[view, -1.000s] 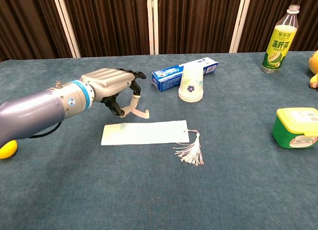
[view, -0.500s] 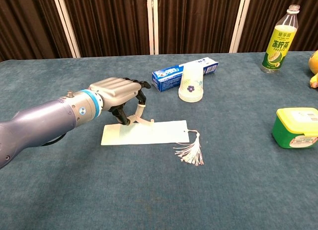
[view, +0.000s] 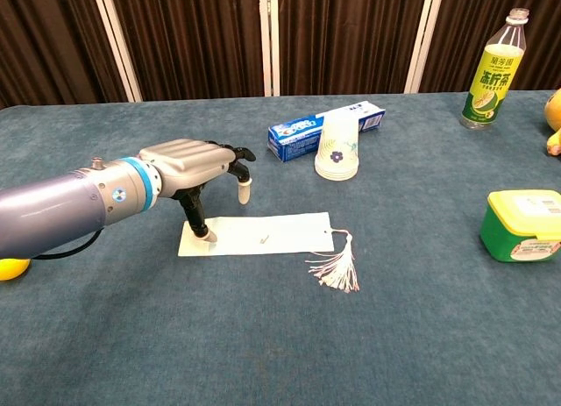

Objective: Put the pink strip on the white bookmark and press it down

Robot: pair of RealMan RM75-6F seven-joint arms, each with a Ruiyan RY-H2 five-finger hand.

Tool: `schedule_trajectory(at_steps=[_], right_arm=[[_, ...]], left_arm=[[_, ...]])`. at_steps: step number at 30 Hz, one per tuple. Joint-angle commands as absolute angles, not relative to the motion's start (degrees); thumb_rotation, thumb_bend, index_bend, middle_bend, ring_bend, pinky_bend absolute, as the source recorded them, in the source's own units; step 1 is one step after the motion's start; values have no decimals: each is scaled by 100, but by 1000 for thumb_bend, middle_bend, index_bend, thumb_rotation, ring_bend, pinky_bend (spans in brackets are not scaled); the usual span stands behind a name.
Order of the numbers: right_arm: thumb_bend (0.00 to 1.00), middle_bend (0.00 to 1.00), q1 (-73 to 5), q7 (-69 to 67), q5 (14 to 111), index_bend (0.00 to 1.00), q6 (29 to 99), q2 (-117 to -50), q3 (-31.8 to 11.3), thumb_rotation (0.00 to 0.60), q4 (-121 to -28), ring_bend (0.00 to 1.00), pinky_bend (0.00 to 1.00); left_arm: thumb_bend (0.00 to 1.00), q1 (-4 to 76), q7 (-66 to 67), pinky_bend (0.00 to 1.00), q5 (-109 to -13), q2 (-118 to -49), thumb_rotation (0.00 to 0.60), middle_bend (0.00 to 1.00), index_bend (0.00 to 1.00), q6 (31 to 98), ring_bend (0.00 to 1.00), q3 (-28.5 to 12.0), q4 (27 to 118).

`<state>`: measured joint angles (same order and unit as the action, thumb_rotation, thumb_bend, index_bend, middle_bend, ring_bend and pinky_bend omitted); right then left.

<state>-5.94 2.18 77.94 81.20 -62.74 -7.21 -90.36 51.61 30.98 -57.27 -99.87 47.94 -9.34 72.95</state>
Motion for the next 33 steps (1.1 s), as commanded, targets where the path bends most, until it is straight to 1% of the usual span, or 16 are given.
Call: schedule_trajectory(at_steps=[1,4,6,7,9,10,11,12,13,19,22,27,33], right_arm=[[0,0,-594,223,7801,114,8122,-6275,-718,600,-9039,0,0],[0,0,-594,231,7811,114,8124,-6278,-712,600,-9044,0,0],[0,0,-593,236,7816,114,8131,-6277,-711,600,-9047,0,0],[0,0,-591,240,7818,114,8135,-6278,-710,600,-9049,0,0],[0,0,-590,245,7823,115,8138,-6278,-707,600,-9050,0,0],[0,0,-589,251,7827,114,8140,-6280,-704,600,-9050,0,0],[0,0,-589,254,7831,114,8142,-6282,-702,600,-9050,0,0],[0,0,-589,264,7845,114,8154,-6289,-700,600,-9054,0,0],[0,0,-586,276,7850,114,8165,-6295,-699,600,-9055,0,0],[0,0,-592,332,7869,107,8175,-6321,-690,600,-9057,0,0],[0,0,-603,341,7899,86,8180,-6357,-684,600,-9040,0,0],[0,0,-645,401,7943,79,8126,-6418,-657,600,-8999,0,0],[0,0,-738,508,7996,76,8050,-6496,-659,600,-8981,0,0]], left_arm=[[136,5098,3003,0,-5832,-9891,600,0,342,4878,0,-895,7415],[136,5032,2891,0,-5979,-9775,600,0,331,5032,0,-899,7539],[136,4983,2796,0,-6079,-9680,600,0,304,5155,0,-925,7640],[136,4946,2722,0,-6166,-9592,600,0,259,5250,0,-947,7720],[125,4896,2633,0,-6292,-9454,600,0,126,5390,0,-978,7820],[87,4856,2566,0,-6383,-9339,600,0,54,5498,0,-1006,7895],[46,4826,2519,0,-6437,-9253,600,0,10,5574,0,-1030,7948],[20,4721,2523,0,-6523,-8989,600,0,0,5873,0,-1125,8067],[0,4640,2498,0,-6578,-8767,600,0,0,5991,0,-1141,8252],[0,4293,2313,0,-6620,-8053,600,0,0,6422,0,-1244,8737],[0,3997,2253,0,-6447,-7682,600,0,0,6665,0,-1251,9072],[0,3476,2319,0,-6185,-7225,600,0,0,7178,0,-1166,9601],[0,2918,2428,0,-5969,-6723,600,0,0,7605,0,-928,10308]])
